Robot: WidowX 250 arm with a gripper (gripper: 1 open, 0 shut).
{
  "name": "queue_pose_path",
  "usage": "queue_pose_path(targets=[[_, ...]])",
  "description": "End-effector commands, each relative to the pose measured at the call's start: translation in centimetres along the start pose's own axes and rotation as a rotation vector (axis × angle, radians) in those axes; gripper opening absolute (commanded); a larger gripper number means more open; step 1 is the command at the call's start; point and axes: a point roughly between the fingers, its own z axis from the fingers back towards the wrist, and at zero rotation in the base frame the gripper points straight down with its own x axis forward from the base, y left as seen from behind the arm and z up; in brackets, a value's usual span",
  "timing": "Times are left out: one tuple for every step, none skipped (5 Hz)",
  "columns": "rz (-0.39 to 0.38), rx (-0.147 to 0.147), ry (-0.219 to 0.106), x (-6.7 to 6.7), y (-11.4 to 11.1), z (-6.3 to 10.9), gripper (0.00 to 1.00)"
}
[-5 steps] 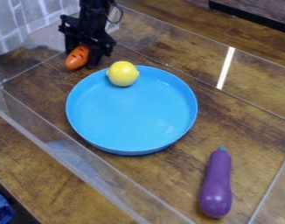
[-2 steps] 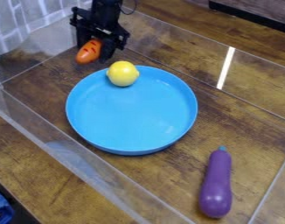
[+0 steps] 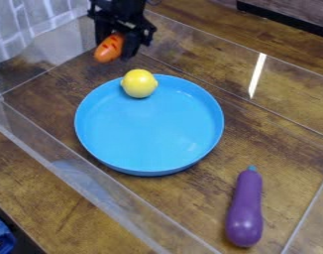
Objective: Move the carrot to the right side
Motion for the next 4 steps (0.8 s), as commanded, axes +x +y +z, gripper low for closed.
queue_pose_path(targets=[[-0.005, -0.007, -0.169, 2.1, -0.5, 6.1, 0.0], [-0.022, -0.02, -0.19, 2.5, -1.5, 6.5, 0.0], [-0.037, -0.035, -0.211, 3.0, -2.3, 6.6, 0.0], [-0.045, -0.046, -0.225, 3.7, -2.8, 6.3, 0.0]])
